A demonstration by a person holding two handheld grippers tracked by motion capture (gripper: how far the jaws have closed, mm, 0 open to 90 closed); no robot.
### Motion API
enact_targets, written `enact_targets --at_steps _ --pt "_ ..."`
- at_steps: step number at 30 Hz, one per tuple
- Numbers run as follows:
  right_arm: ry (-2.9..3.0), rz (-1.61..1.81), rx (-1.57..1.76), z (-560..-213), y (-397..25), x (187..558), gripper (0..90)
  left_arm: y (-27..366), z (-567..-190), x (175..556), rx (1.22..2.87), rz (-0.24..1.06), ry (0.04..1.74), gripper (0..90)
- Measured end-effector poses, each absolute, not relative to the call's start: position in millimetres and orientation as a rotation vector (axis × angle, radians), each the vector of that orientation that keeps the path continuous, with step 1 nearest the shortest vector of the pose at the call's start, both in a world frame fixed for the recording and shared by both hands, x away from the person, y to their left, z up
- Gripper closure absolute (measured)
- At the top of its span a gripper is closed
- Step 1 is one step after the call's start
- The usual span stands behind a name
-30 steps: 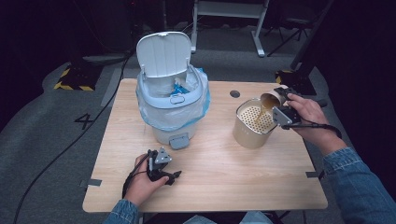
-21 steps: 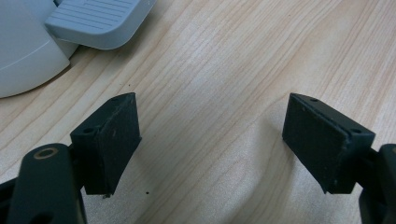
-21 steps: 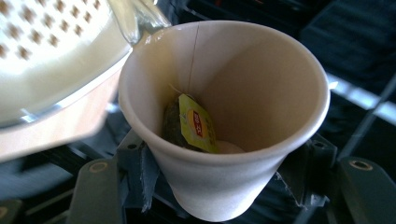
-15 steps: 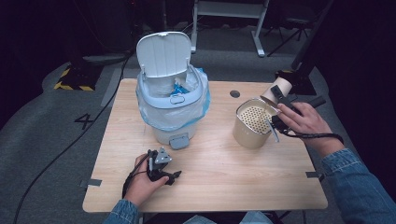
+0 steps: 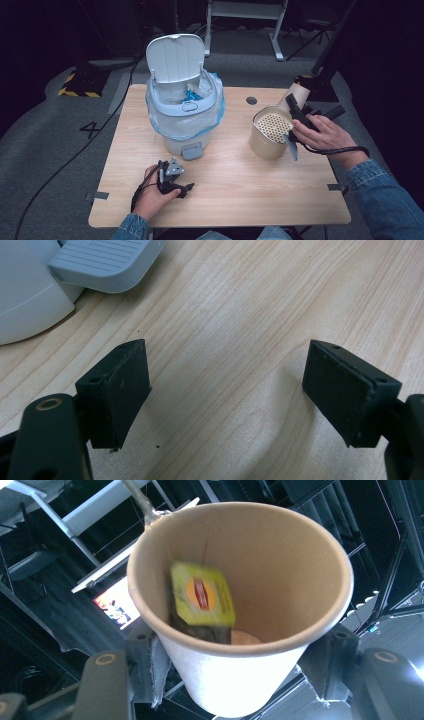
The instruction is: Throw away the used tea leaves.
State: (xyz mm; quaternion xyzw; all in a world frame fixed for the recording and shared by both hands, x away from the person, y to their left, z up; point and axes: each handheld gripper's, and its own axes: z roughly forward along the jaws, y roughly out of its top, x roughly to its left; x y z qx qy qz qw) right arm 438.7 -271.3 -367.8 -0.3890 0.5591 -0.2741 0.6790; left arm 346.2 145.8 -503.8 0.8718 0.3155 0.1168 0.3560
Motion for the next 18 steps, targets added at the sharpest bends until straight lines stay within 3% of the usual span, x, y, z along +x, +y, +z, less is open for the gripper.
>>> enact_targets --at_steps 18 --pt "1.286 -0.578 -0.823 -358.4 -275.3 437.2 37.5 145.9 -503.8 346.2 2.252 0.303 0.815 19.2"
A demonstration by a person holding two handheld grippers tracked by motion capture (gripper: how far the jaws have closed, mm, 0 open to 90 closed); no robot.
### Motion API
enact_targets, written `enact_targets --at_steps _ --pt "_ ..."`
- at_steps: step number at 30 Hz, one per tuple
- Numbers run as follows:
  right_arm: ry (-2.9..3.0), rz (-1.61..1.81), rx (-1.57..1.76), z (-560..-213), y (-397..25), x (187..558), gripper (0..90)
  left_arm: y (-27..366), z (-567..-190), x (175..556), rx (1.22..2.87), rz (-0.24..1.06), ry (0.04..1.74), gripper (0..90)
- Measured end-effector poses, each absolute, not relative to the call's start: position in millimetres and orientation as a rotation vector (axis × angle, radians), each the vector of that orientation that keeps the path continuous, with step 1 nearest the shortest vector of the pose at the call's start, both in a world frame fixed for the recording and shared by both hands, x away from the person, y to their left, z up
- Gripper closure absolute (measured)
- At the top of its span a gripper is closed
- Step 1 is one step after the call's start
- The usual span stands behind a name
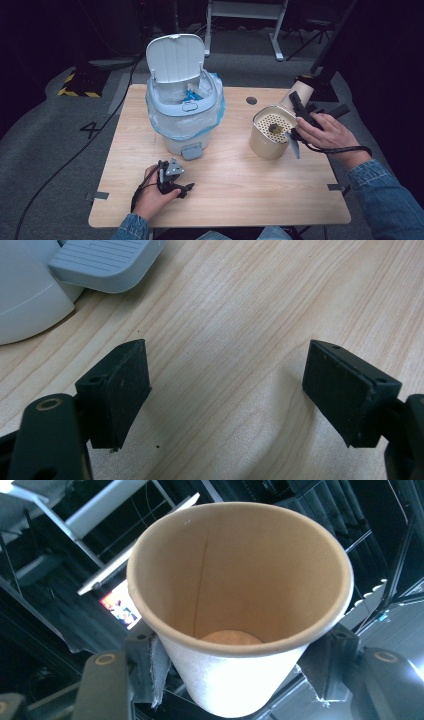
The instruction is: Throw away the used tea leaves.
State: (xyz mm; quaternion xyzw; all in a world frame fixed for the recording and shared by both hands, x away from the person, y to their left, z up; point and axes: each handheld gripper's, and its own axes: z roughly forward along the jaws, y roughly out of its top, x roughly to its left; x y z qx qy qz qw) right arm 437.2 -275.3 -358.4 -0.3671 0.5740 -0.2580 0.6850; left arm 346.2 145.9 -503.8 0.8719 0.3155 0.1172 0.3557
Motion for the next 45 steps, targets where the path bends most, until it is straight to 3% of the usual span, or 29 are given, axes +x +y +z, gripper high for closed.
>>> enact_targets --at_steps 5,14,28,36,45 --pt "1.414 -0.389 -0.72 -349.3 -276.3 437.4 36.9 145.9 -503.8 346.2 2.252 0.302 0.815 19.2" --pt "1.839 0.312 -0.269 -315.4 -300.5 450.9 36.2 145.9 -503.8 346.3 2.252 0.301 0.815 19.2" --pt "2.171 1.206 0.41 -301.9 -323.0 447.7 35.5 145.9 -503.8 346.3 2.251 0.301 0.815 19.1" --pt "2.261 1.432 0.606 -305.4 -321.8 430.7 34.8 145.9 -503.8 346.3 2.251 0.301 0.815 19.1" --pt "2.382 1.475 0.49 -321.6 -302.9 402.8 34.2 145.9 -503.8 346.3 2.252 0.301 0.815 19.2"
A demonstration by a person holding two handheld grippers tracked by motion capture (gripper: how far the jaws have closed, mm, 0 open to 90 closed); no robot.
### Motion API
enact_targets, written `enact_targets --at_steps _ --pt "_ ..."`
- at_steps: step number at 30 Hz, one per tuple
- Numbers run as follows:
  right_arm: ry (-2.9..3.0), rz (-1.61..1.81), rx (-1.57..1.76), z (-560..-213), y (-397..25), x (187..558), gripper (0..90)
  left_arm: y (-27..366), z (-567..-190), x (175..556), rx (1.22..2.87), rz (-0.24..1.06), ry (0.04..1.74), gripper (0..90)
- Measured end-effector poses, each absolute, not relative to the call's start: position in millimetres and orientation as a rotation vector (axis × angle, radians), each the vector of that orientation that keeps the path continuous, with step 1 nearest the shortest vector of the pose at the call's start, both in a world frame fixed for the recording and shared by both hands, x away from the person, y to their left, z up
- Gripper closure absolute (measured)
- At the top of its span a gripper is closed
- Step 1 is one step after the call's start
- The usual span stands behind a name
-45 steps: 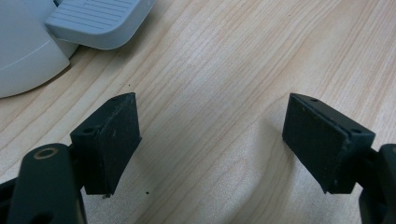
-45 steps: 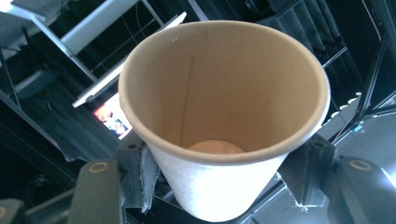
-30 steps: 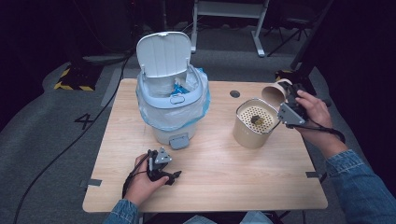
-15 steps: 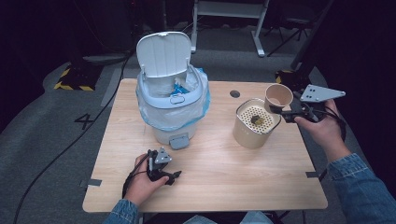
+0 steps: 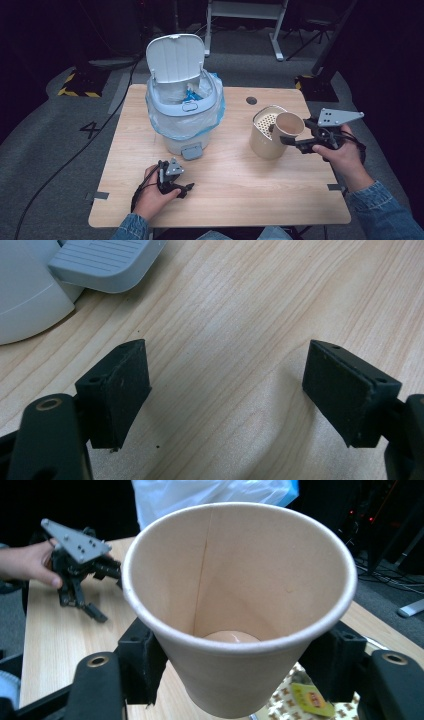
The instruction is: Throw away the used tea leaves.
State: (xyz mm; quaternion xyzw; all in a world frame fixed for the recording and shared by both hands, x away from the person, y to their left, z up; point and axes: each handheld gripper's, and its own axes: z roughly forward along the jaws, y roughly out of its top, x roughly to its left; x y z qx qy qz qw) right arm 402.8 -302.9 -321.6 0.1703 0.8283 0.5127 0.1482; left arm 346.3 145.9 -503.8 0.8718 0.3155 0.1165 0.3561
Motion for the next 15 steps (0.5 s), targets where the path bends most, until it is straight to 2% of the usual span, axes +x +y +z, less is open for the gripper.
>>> enact_targets --at_steps 15 --pt "2.452 1.492 0.502 -347.3 -288.9 392.8 33.7 145.9 -503.8 346.3 2.252 0.301 0.815 19.1"
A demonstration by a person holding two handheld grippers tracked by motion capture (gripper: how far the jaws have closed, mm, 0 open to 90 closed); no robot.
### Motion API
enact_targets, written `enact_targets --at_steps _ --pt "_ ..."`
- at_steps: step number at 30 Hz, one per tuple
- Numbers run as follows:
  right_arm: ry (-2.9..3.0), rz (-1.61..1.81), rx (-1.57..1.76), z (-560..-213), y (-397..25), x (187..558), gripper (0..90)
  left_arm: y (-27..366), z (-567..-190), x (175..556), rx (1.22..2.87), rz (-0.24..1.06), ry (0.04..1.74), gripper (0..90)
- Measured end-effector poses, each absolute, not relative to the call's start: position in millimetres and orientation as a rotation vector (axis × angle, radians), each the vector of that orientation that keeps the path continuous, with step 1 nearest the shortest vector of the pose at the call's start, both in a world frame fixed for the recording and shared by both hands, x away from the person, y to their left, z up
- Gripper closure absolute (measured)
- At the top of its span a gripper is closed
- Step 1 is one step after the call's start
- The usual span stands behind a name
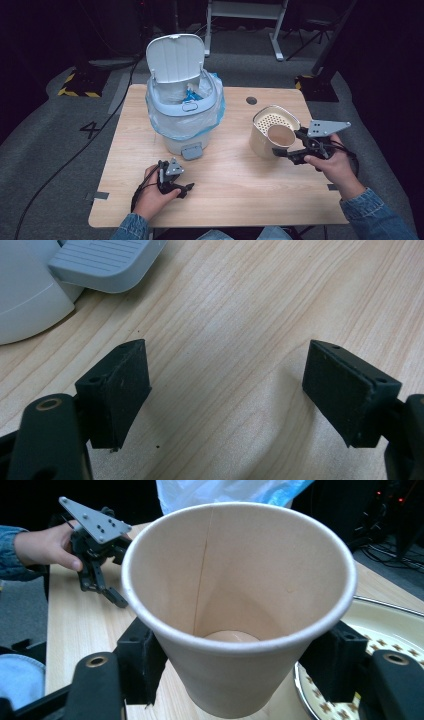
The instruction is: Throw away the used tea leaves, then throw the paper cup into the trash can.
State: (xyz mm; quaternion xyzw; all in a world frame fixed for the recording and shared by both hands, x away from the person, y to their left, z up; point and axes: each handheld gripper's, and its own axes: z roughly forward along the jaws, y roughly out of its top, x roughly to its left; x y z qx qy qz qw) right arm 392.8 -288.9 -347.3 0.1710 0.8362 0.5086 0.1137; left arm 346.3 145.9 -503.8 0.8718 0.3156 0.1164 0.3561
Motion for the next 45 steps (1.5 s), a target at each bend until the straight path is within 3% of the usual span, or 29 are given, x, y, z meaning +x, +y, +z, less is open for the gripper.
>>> enact_targets --at_steps 12,45 --pt "2.467 1.536 0.494 -346.0 -265.4 403.7 33.5 145.1 -503.9 347.2 2.249 0.301 0.819 19.1" --pt "2.441 1.693 0.395 -271.8 -161.7 487.5 32.9 143.5 -503.7 344.9 2.243 0.323 0.85 19.3"
